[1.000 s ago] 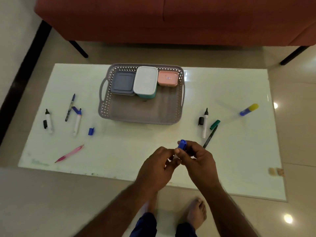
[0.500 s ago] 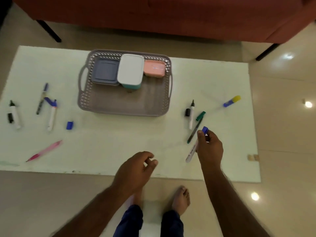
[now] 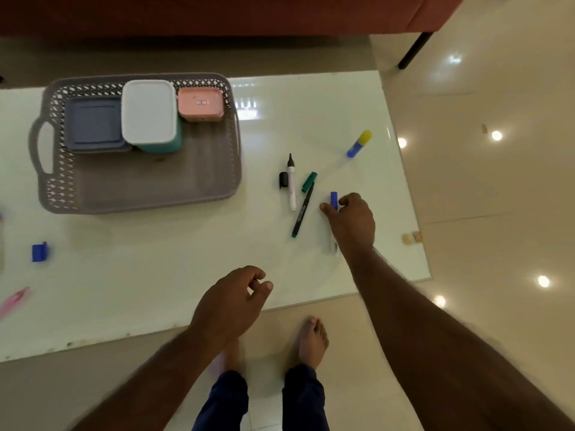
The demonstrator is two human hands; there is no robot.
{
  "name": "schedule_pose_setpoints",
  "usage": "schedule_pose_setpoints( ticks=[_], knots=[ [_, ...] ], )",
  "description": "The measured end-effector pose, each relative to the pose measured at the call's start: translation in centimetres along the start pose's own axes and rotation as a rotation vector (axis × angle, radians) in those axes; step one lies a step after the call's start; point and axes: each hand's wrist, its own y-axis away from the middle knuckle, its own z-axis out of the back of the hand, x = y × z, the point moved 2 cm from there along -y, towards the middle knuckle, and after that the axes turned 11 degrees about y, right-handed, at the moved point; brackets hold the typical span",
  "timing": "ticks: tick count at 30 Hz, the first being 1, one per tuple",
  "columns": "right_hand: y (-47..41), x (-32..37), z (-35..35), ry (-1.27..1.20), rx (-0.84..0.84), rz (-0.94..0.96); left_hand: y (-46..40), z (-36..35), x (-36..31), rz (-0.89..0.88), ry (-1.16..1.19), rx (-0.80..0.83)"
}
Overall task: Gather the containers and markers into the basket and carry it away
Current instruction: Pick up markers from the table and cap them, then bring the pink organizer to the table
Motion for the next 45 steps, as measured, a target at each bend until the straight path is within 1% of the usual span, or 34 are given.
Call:
schedule_pose_setpoints(
  ticks=[3, 7, 9, 11, 13, 15, 17, 20, 23, 26, 30, 33, 37, 40, 42, 45],
  knots=[
    [1.4, -1.0, 0.8, -0.054, 0.003, -0.009, -0.6, -0.3, -0.8, -0.009, -0.049, 0.001],
    [6.0, -4.0, 2.7, -0.127, -0.123, -0.007, -1.3, -0.7, -2.0, -0.036, -0.111, -0.007],
    [9.2, -6.7, 3.0, -0.2, -0.155, -0.048, -1.4, -1.3, -2.9, -0.081, -0.15, -0.003],
    [12.3, -9.7, 2.5, -0.242, -0.151, -0.111, -1.2, -2.2, -3.8, -0.168, -0.205, 0.003],
    [14.9, -12.7, 1.5, -0.266, -0.073, -0.192, -0.7, -3.6, -4.9, -0.303, -0.312, 0.041],
    [16.9, -15.6, -0.3, -0.245, 0.078, -0.251, 0.0, -5.3, -5.5, -0.444, -0.436, 0.097],
    [17.6, -17.8, -2.4, -0.173, 0.228, -0.265, 0.6, -6.7, -5.5, -0.549, -0.505, 0.115],
    [16.8, -19.9, -5.6, -0.143, 0.399, -0.308, 0.8, -8.6, -4.2, -0.643, -0.567, 0.097],
    [14.9, -21.3, -8.9, -0.164, 0.468, -0.305, 0.2, -10.1, -2.2, -0.736, -0.659, 0.063],
    [12.2, -22.4, -12.6, -0.196, 0.426, -0.305, -0.5, -11.2, -0.5, -0.827, -0.732, -0.014],
    [8.9, -23.1, -17.8, -0.456, 0.349, -0.421, -1.1, -12.1, 1.4, -0.898, -0.758, -0.088],
    [6.4, -22.6, -20.0, -0.654, 0.288, -0.51, -1.4, -12.6, 1.6, -0.96, -0.712, -0.152],
    [3.4, -21.2, -21.8, -0.804, 0.262, -0.546, -1.6, -13.1, 1.7, -0.993, -0.698, -0.164],
    [1.8, -20.7, -22.9, -0.955, 0.263, -0.625, -2.0, -13.0, 2.0, -0.972, -0.704, -0.163],
    [1.5, -20.6, -23.2, -0.998, 0.269, -0.648, -2.0, -13.0, 2.2, -0.959, -0.683, -0.169],
    [1.4, -21.0, -22.7, -0.963, 0.225, -0.623, -2.2, -13.1, 2.2, -0.97, -0.68, -0.173]
  ],
)
